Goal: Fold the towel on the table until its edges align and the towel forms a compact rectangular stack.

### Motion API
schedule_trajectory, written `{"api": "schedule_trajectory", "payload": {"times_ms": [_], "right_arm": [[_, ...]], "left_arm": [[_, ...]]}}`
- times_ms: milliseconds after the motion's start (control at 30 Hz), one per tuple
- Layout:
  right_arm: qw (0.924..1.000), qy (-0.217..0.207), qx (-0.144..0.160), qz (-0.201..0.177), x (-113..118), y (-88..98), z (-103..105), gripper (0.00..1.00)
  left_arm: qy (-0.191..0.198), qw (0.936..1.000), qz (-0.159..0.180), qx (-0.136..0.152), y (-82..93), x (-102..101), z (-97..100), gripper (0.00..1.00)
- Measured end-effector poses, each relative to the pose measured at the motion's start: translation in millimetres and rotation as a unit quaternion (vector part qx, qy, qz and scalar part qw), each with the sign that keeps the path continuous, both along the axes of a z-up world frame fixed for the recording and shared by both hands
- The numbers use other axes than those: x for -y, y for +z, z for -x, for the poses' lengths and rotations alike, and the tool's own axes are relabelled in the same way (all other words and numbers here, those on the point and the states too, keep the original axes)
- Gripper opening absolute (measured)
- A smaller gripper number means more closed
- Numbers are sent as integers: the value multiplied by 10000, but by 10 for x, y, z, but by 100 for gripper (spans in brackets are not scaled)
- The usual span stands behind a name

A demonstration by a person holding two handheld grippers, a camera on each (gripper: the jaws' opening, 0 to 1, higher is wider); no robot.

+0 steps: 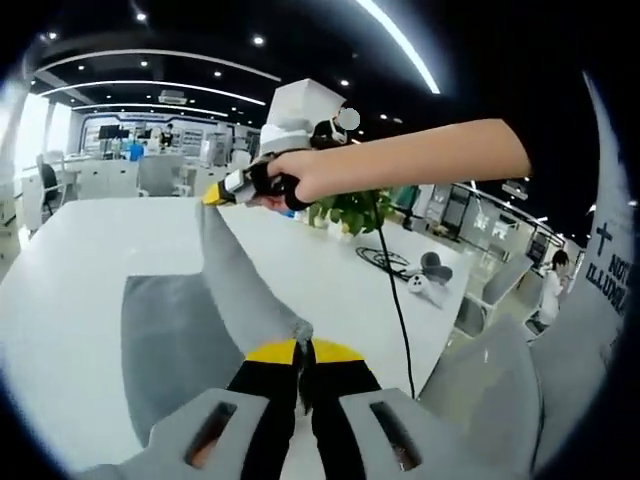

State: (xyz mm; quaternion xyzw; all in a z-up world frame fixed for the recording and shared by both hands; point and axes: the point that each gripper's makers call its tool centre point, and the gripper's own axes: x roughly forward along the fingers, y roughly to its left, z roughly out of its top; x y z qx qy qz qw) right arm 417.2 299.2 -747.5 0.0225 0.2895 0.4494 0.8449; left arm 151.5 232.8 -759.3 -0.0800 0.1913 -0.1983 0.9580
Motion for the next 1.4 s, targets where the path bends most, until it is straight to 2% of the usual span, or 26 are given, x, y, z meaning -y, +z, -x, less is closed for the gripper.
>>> {"api": "schedule_trajectory", "payload": {"times_ms": [267, 533, 633, 833, 933, 1067, 1267, 1333, 1400], "right_arm": [[9999, 158, 8, 35, -263, -46, 108, 0], [9993, 325, -75, 159, -515, -220, 219, 0], [9988, 403, -73, 285, -601, -316, 240, 0], [9970, 464, -151, 594, -740, -643, 261, 0], [9967, 388, -321, 633, -814, -809, 261, 0], [9961, 374, -437, 661, -930, -957, 278, 0], [9947, 498, -457, 781, -1100, -1129, 330, 0], [9943, 529, -445, 806, -1130, -1160, 333, 1], [9911, 811, -134, 1051, -1156, -1203, 348, 1]], "left_arm": [[454, 9989, 60, -127, -128, -325, 106, 3], [731, 9968, 151, -278, -331, -559, 221, 3], [794, 9960, 211, -347, -427, -629, 261, 3], [1080, 9919, 352, -575, -710, -837, 318, 4], [1244, 9888, 467, -675, -827, -944, 340, 4], [1370, 9860, 553, -768, -935, -1039, 361, 4], [1555, 9806, 765, -918, -1064, -1139, 395, 4], [1564, 9800, 781, -955, -1105, -1186, 403, 4], [1555, 9796, 800, -987, -1152, -1203, 409, 4]]}}
